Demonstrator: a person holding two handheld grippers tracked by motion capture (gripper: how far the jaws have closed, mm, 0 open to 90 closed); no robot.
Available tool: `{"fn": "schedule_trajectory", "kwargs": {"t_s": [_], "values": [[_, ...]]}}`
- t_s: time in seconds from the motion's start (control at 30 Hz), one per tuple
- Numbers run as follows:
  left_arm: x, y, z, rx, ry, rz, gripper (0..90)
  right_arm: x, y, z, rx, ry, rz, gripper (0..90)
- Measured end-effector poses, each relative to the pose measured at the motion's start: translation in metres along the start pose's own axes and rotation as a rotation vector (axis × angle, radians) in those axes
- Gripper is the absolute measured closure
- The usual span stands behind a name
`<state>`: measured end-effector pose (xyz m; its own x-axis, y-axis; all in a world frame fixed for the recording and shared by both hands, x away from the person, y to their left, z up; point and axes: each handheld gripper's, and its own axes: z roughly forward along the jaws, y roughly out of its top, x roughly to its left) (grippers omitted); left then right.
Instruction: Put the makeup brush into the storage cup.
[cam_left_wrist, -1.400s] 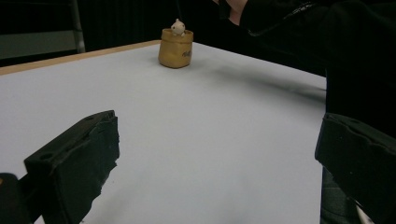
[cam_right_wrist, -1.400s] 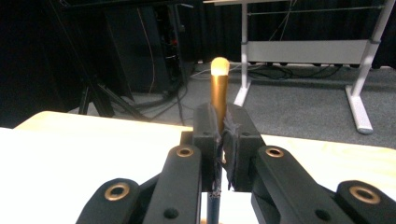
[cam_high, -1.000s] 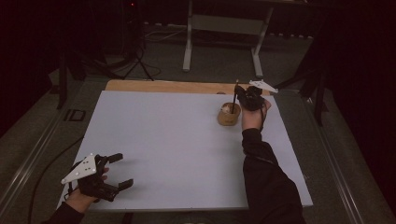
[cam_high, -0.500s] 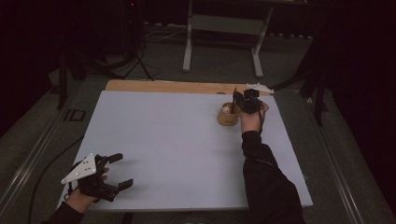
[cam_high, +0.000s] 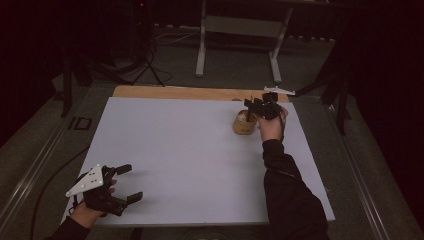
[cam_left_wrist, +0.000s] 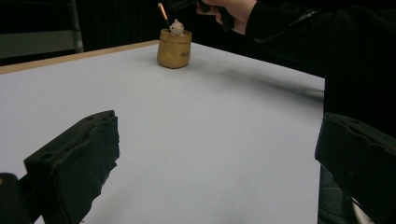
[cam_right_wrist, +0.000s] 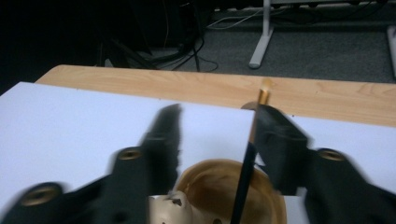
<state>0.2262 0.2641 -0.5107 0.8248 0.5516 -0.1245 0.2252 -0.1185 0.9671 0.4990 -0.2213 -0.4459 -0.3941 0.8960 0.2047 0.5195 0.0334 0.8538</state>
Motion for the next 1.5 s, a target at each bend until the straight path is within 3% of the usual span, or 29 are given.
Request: {"fn": "schedule_trajectory", "kwargs": {"t_s": [0.13, 0.37, 0.6, 0.67, 0.87, 1.27, 1.5], "values": [[0.000, 0.000, 0.000, -0.001, 0.001, -0.001, 0.5, 0.003, 0.009, -0.006, 0.001, 0.013, 0.000, 22.5], [0.000, 0.000, 0.000, 0.000, 0.002, -0.001, 0.4, 0.005, 0.019, -0.021, 0.023, 0.024, 0.000, 10.8], [0.000, 0.000, 0.000, 0.004, 0.003, 0.000, 0.5, 0.006, 0.019, -0.040, 0.057, 0.097, -0.037, 10.7], [0.000, 0.001, 0.000, 0.008, 0.001, 0.001, 0.4, 0.008, 0.018, -0.046, 0.043, 0.096, -0.069, 10.7], [-0.001, 0.000, 0.002, 0.014, -0.005, -0.001, 0.5, 0.008, 0.016, -0.063, 0.035, 0.120, -0.088, 12.2], [-0.001, 0.000, 0.002, 0.015, -0.006, 0.000, 0.5, 0.018, 0.004, -0.076, 0.040, 0.264, -0.143, 12.6], [-0.002, 0.001, 0.001, 0.013, -0.002, 0.001, 0.4, 0.020, -0.001, -0.086, 0.049, 0.277, -0.183, 11.9]]}}
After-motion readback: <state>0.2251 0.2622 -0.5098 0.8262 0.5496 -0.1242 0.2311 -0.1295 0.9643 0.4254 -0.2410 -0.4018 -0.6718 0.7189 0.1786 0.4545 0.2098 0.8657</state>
